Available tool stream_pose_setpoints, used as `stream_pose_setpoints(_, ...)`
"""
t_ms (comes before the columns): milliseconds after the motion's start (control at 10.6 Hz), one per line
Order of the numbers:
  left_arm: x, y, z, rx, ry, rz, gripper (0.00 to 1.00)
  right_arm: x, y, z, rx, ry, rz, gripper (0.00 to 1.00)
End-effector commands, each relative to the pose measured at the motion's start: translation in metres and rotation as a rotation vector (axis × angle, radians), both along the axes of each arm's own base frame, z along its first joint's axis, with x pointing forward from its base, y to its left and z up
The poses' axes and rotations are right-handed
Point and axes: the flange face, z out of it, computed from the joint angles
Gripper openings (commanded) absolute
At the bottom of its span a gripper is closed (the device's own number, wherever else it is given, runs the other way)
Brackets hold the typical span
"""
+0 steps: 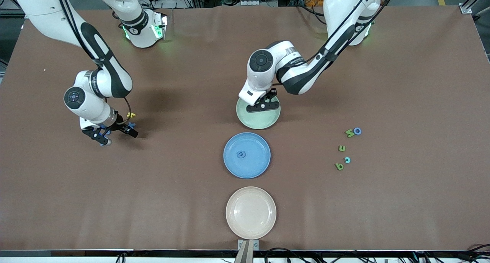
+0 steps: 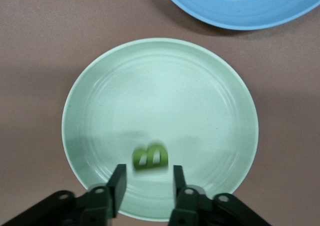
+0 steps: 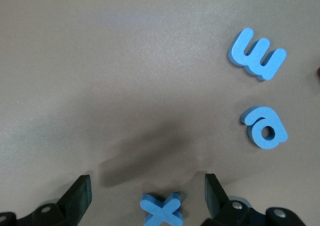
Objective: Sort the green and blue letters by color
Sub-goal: 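Release the B on the green plate while the right gripper grasps blue x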
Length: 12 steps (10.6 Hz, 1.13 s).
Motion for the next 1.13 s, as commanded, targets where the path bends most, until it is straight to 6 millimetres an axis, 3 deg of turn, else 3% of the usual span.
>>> stream_pose_setpoints(0, 0.023, 0.005, 0.007, -0.001, -0.038, 0.034, 1.00, -0.012, -0.002, 0.000, 0.001, 0.001, 0.005, 0.95)
stream_pose_setpoints(282, 0.054, 0.031, 0.028, 0.033, -0.135, -0.026, 1.00, -0.023, 0.000, -0.005, 0.001, 0.021, 0.007, 0.78)
stream_pose_setpoints(470, 0.102, 0.086, 0.041, 0.042, -0.160, -0.130, 1.00, -0.029, 0.000, -0.004, 0.000, 0.035, 0.007, 0.51)
stream_pose_setpoints(658, 0.140, 0.149, 0.047, 0.048, -0.144, -0.245, 1.00, -0.032, 0.001, -0.003, 0.000, 0.038, 0.007, 0.38)
stream_pose_setpoints(846, 0.158, 0.194, 0.040, 0.066, -0.103, -0.289, 1.00, -0.031, 0.001, -0.002, 0.000, 0.036, 0.009, 0.20)
stream_pose_setpoints(1034, 0.169, 0.233, 0.026, 0.068, -0.068, -0.312, 1.00, -0.031, 0.003, -0.002, 0.000, 0.040, 0.015, 0.13)
